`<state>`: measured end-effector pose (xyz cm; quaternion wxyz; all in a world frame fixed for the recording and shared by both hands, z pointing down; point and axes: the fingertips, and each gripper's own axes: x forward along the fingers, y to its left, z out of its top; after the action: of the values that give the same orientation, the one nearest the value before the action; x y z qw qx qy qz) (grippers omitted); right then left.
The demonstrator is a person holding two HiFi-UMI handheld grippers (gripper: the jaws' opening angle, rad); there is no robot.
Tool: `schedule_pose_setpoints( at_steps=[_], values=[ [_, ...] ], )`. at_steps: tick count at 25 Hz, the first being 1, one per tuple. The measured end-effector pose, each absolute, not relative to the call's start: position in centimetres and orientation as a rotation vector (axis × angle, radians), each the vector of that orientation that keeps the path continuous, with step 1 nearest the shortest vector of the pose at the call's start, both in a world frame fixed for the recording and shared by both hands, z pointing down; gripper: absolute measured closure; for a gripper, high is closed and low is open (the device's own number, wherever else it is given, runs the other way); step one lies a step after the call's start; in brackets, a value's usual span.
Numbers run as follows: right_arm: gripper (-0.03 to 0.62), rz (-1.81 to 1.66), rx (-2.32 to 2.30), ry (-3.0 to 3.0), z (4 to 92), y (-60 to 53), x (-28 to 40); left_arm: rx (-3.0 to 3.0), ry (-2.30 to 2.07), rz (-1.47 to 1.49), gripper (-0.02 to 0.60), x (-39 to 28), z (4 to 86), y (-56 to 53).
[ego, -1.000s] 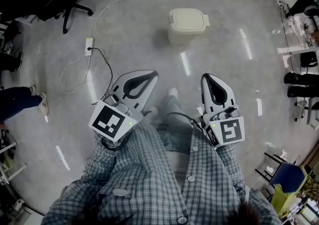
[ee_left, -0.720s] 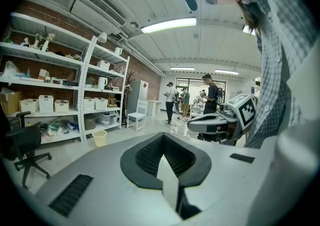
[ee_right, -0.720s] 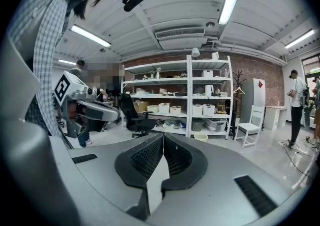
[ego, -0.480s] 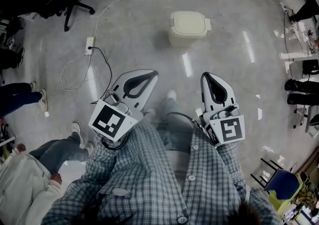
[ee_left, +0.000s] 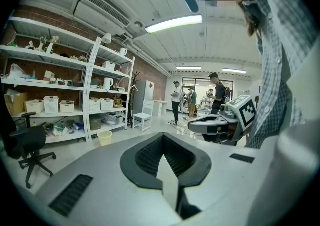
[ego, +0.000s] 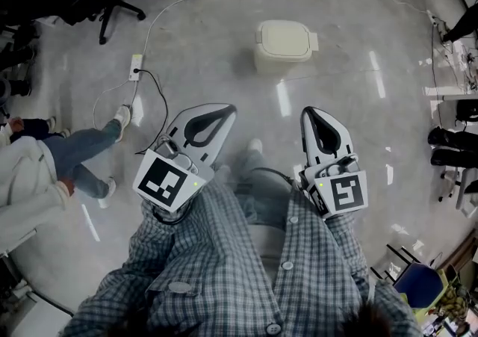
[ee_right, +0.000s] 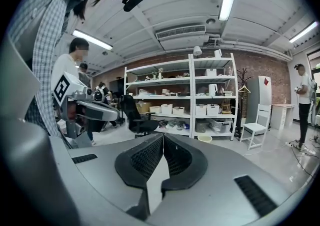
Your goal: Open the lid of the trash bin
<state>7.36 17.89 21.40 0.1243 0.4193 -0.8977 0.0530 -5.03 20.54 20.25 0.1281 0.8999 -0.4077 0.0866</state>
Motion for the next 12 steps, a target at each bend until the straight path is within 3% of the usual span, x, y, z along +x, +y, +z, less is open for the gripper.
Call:
schedule_pose_setpoints(
  at_steps=[12],
  values=[
    [0.574,0.178,1.202,-2.635,21.7,16.0,9.9,2.598,-1.219,0.285,0.575,-2.7,20.2,18.9]
  ],
)
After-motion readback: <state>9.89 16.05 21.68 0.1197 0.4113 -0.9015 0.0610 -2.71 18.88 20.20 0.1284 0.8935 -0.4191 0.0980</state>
